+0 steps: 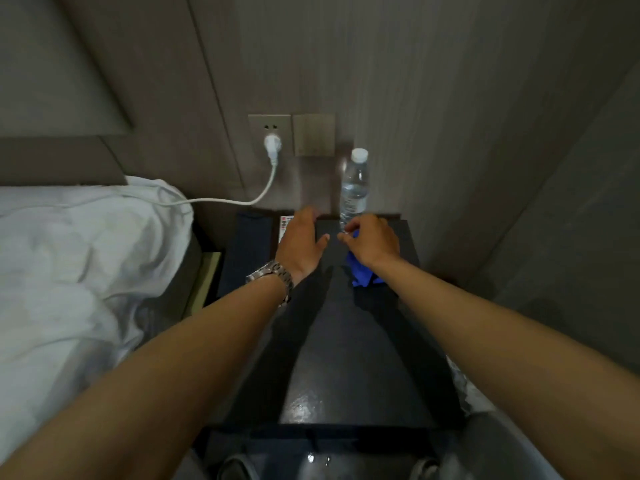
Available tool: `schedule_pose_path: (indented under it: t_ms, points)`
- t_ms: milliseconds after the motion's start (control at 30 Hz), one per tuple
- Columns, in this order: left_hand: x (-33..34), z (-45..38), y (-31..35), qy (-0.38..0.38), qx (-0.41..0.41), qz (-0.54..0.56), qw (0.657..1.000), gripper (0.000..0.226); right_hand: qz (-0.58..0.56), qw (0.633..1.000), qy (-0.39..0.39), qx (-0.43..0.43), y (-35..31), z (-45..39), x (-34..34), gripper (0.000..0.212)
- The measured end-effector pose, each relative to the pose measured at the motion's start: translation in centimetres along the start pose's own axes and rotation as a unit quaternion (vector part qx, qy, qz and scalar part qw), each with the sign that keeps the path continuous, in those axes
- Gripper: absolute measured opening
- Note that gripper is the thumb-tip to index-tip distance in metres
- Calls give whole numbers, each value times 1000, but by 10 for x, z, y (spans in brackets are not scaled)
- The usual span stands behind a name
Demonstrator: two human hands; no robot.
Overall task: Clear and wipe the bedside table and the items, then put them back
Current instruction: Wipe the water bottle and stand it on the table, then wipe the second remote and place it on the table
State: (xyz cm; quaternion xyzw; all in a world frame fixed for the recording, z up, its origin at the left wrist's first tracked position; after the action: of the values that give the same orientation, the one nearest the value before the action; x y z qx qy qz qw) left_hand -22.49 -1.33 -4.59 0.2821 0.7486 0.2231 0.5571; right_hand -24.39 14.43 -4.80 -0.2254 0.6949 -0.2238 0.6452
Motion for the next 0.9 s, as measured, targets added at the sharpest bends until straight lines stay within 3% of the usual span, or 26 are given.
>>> schedule_pose_path:
  t_ms: [233, 400, 567, 733, 900]
  points:
    - [-70, 35, -33, 11, 5, -61, 998, 14, -3, 996, -24, -86, -98, 32, 21, 14]
    - [-132, 60, -61, 39, -35, -113, 992, 38, -11, 991, -44, -127, -160, 54, 53, 18]
    - [-204, 86, -114, 89, -108, -145, 979, 16, -25, 982, -82, -169, -219, 74, 98, 18]
    - [-266, 121, -174, 158, -171, -169, 958, 6, -29, 969, -123, -213, -281, 93, 145, 14]
    - [-314, 145, -220, 245, -232, -233, 912, 12, -67, 957, -152, -239, -334, 114, 192, 12]
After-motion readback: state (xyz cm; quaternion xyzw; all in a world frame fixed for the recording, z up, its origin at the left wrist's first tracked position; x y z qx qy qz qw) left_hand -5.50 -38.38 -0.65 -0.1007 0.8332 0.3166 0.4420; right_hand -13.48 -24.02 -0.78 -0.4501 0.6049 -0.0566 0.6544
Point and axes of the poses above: each hand's wrist, its own z-axis away from the middle knuckle, its own x-axis out of the palm, y = z × x, the point moved 8 cm from there along -z, towards the middle knuckle, and after that the axes turned 2 degrees about y, right-handed, at the moved point
